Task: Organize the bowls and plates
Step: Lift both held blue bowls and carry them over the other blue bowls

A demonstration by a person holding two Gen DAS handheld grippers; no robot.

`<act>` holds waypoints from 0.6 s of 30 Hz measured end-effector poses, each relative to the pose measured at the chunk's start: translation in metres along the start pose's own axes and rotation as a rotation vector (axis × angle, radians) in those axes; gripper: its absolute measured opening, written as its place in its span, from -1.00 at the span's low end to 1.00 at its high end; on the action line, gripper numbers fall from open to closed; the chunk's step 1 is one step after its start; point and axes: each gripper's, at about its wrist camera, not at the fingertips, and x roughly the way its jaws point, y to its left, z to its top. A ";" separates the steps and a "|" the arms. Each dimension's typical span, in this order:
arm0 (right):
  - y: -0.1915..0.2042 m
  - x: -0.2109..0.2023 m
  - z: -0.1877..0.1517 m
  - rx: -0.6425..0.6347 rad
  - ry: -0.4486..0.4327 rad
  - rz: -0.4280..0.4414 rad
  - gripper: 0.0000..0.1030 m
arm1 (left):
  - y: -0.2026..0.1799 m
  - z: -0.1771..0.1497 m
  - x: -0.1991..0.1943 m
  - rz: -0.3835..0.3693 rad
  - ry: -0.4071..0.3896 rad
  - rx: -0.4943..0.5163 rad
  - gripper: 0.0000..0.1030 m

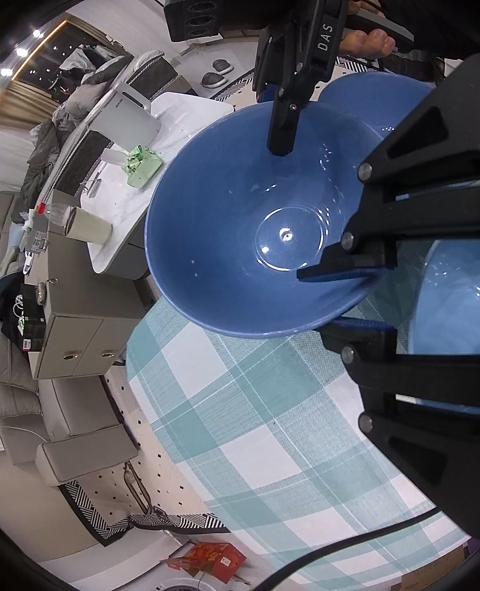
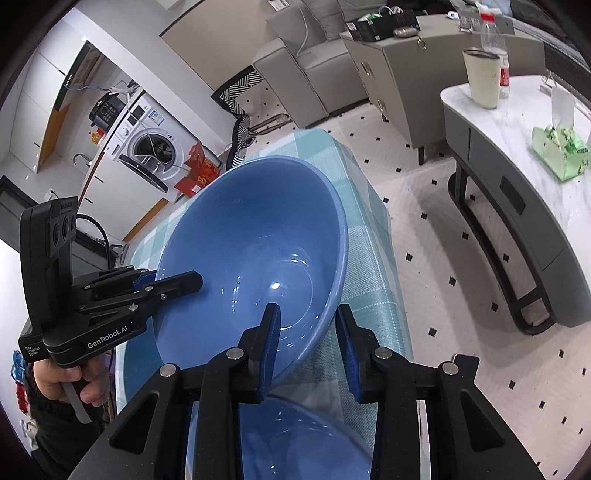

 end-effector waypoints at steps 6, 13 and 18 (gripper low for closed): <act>0.015 -0.023 -0.002 -0.022 -0.034 -0.003 -0.38 | -0.004 -0.005 -0.025 0.000 -0.035 -0.005 -0.70; 0.038 -0.046 -0.010 -0.056 -0.056 0.008 -0.37 | -0.003 -0.019 -0.054 0.006 -0.067 -0.013 -0.70; 0.059 -0.056 -0.017 -0.088 -0.058 0.027 -0.37 | 0.003 -0.038 -0.074 0.009 -0.089 -0.029 -0.69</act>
